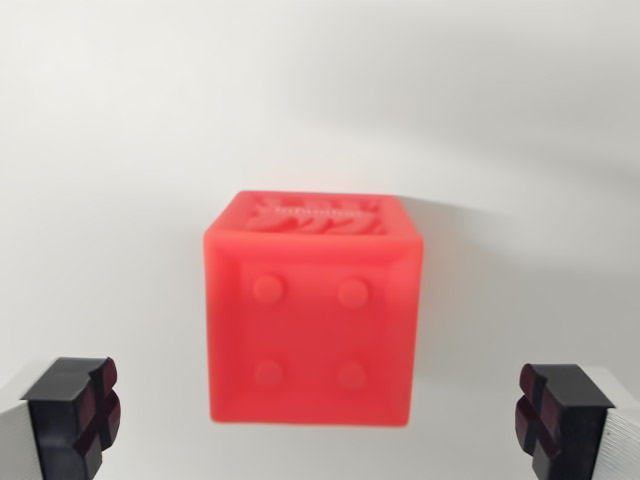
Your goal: Destack cube
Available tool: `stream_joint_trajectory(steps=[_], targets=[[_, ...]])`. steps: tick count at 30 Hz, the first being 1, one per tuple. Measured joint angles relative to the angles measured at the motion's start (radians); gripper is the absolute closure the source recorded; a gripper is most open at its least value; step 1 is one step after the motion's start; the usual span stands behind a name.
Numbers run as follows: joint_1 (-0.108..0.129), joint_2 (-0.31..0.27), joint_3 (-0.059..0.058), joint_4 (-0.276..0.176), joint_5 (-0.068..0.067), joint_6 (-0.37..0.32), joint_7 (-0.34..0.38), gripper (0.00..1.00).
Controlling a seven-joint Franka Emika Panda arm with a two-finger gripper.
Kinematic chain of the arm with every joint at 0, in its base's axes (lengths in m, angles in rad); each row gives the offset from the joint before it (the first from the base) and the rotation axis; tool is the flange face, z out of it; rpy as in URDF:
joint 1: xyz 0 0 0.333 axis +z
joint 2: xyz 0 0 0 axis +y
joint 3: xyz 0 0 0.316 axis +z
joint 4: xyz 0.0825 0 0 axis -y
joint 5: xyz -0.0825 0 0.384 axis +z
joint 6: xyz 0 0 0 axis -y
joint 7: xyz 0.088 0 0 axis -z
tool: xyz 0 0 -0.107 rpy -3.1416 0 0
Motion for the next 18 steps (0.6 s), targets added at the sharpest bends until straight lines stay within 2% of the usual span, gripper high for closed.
stream_joint_trajectory(steps=[18], targets=[[0.0,-0.191,0.0,-0.01,0.0,-0.179,0.0,0.0]])
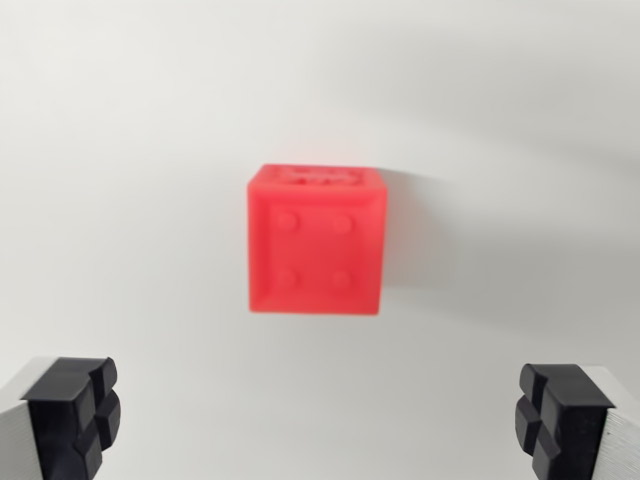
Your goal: Destack cube
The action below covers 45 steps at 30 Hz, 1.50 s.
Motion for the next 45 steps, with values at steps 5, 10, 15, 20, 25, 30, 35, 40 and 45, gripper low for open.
stream_joint_trajectory(steps=[5,10,15,20,25,30,35,40,45], targets=[[0.0,-0.05,0.0,0.005,0.0,-0.056,0.0,0.0],[0.0,-0.098,0.0,0.016,0.0,-0.113,0.0,0.0],[0.0,-0.139,0.0,0.032,0.0,-0.17,0.0,0.0],[0.0,-0.173,0.0,0.048,0.0,-0.221,0.0,0.0],[0.0,-0.204,0.0,0.066,0.0,-0.27,0.0,0.0],[0.0,-0.229,0.0,0.086,0.0,-0.315,0.0,0.0],[0.0,-0.249,0.0,0.107,0.0,-0.356,0.0,0.0],[0.0,-0.264,0.0,0.122,0.0,-0.385,0.0,0.0],[0.0,-0.273,0.0,0.135,0.0,-0.409,0.0,0.0]])
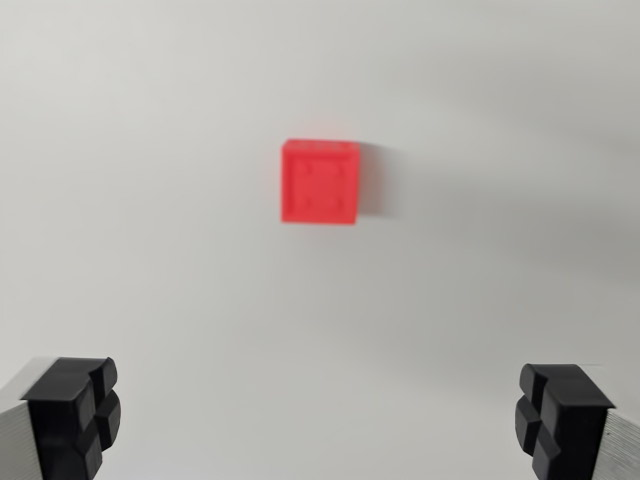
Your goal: Destack cube
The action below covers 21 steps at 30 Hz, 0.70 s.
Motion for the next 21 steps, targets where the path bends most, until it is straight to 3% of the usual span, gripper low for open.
stream_joint_trajectory(steps=[21], targets=[[0.0,-0.006,0.0,0.008,0.0,-0.015,0.0,0.0]])
